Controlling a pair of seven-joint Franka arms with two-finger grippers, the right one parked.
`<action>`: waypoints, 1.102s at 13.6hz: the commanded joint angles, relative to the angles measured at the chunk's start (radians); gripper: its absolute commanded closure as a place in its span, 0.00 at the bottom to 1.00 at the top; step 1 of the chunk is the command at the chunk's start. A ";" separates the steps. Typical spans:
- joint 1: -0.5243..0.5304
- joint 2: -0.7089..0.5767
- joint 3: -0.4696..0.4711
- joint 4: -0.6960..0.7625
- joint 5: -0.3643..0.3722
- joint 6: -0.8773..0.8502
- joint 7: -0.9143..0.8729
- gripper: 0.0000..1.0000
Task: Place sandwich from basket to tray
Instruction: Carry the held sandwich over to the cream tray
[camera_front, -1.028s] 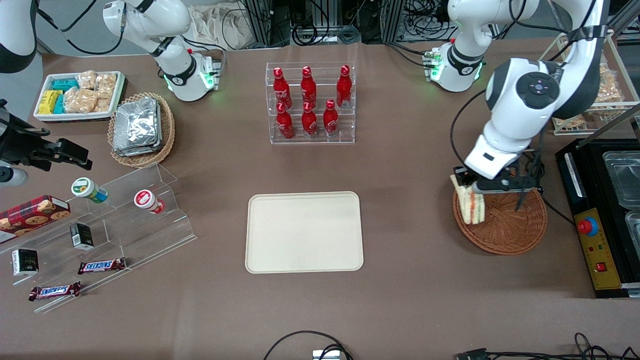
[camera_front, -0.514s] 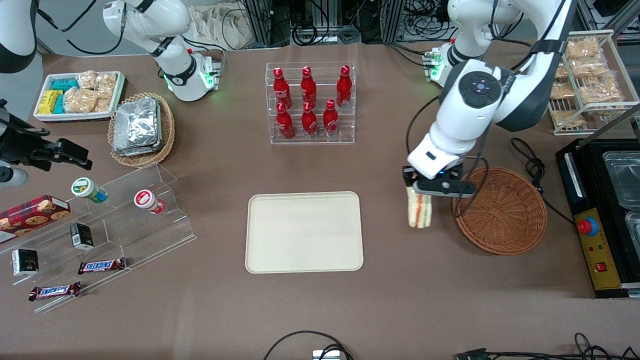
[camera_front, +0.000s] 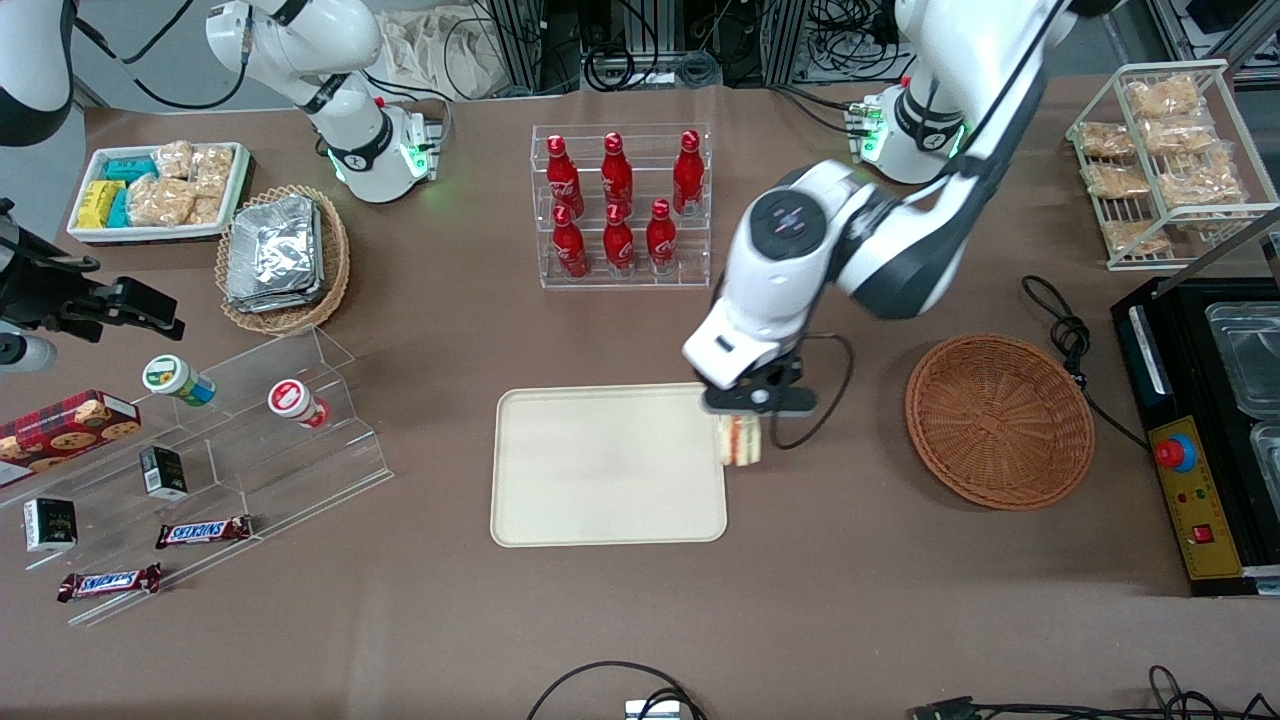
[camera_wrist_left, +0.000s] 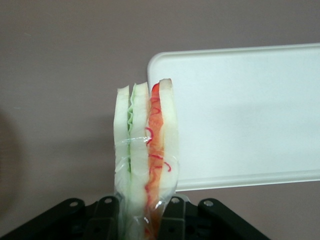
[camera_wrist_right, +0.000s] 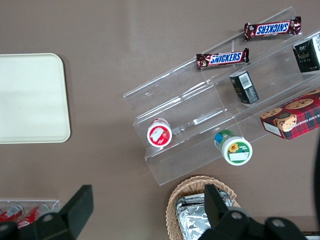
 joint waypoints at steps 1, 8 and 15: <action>-0.054 0.146 0.005 0.154 0.030 -0.042 -0.030 0.95; -0.106 0.347 0.005 0.254 0.139 -0.018 -0.062 0.94; -0.134 0.427 0.005 0.305 0.186 0.021 -0.097 0.89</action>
